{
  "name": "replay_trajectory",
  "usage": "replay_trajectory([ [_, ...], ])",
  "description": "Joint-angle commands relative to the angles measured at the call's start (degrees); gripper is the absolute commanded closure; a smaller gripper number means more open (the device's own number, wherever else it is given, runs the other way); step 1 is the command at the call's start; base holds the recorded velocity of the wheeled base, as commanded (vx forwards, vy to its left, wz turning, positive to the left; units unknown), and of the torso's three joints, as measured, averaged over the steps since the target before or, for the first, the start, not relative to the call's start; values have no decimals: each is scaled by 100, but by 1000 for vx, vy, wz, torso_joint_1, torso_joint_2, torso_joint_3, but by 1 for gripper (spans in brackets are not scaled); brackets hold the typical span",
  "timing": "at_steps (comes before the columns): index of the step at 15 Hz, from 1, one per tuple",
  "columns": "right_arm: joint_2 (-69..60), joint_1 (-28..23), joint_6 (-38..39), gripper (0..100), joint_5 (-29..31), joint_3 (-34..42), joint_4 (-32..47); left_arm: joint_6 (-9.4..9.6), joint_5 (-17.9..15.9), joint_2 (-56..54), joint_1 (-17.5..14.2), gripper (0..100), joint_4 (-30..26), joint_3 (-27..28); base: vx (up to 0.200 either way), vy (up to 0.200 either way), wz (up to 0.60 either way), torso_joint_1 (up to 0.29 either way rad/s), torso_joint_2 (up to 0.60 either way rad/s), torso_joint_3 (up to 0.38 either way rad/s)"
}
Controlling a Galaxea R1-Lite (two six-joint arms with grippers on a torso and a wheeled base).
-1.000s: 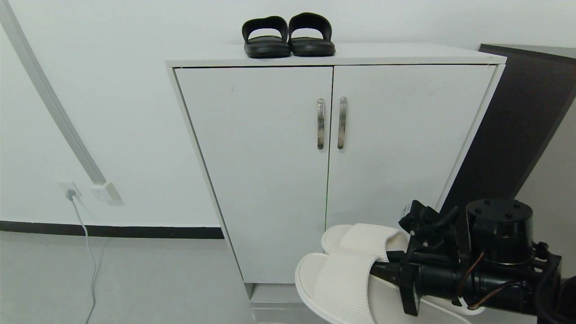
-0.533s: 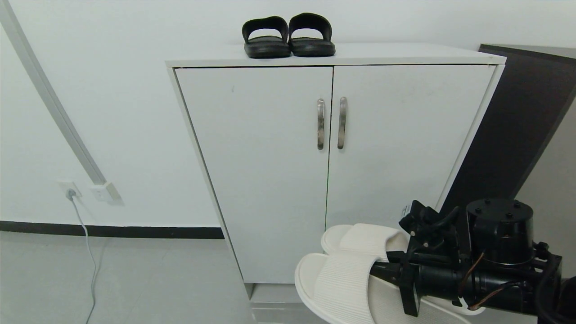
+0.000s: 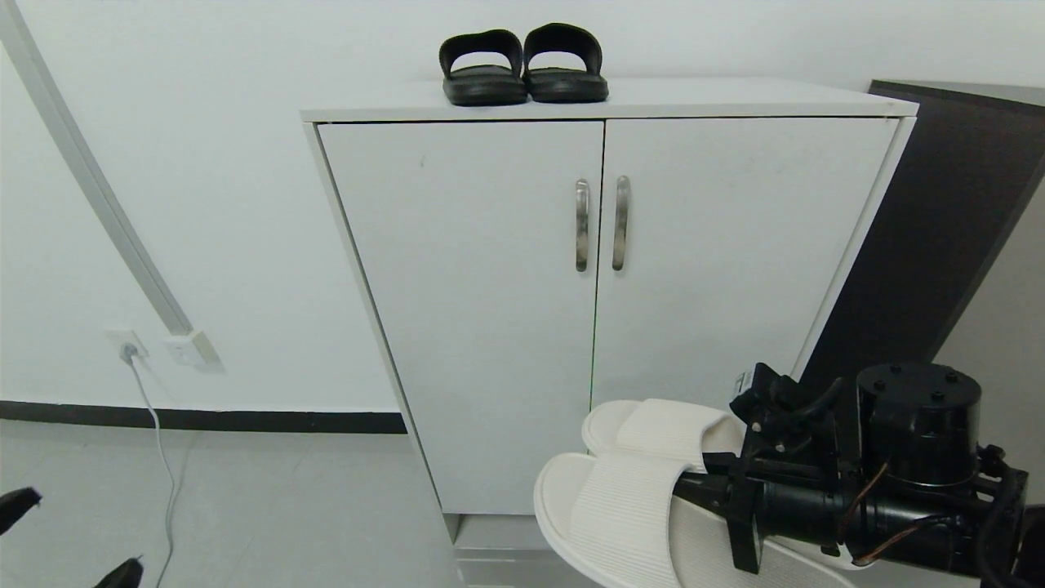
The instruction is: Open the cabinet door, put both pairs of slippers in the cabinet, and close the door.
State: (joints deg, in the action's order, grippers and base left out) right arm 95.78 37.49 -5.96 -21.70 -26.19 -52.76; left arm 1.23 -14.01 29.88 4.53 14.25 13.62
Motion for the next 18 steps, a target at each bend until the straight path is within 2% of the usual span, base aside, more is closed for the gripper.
replay_trajectory([
  [1, 20, 13, -2, 100, -1, 8, 3, 0, -366, 1521, 91, 0, 799, 132, 0, 0, 0, 0, 0, 0],
  [3, 37, 31, 7, 100, -1, -1, 3, -35, -410, 2189, 329, 0, 1343, 299, 0, 0, 0, 0, 0, 0],
  [6, 20, 31, 25, 100, -1, 8, 3, -440, -383, 3094, 1067, 0, 1985, 844, 0, 0, 0, 0, 0, 0],
  [8, 20, 39, 25, 100, -1, 8, 3, -607, -322, 3534, 1586, 0, 2029, 1398, 0, 0, 0, 0, 0, 0],
  [9, 20, 75, 25, 100, -1, 8, 3, -633, -111, 3745, 1937, 0, 2011, 1794, 0, 0, 0, 0, 0, 0],
  [10, 20, 83, 34, 100, -1, 8, 3, -633, 56, 3859, 2157, 0, 1994, 2013, 0, 0, 0, 0, 0, 0],
  [11, 28, 75, 51, 100, -1, 8, 3, -642, 390, 4333, 2614, 0, 1985, 2514, 0, 0, 0, 0, 0, 0],
  [12, 37, 75, 95, 100, -1, 8, 3, -642, 425, 4615, 2816, 0, 2003, 2743, 0, 0, 0, 0, 0, 0],
  [14, 37, 75, 165, 100, -1, -18, 3, -650, 425, 5142, 3176, 0, 2029, 3147, 0, 0, 0, 0, 0, 0],
  [16, 37, 75, 236, 100, -1, -18, 11, -650, 364, 5467, 3255, 0, 2029, 3472, 0, 0, 0, 0, 0, 0],
  [18, 81, 75, 253, 100, -1, -18, 3, -650, 56, 5880, 3255, 0, 1994, 4061, 0, 0, 0, 0, 0, 0],
])
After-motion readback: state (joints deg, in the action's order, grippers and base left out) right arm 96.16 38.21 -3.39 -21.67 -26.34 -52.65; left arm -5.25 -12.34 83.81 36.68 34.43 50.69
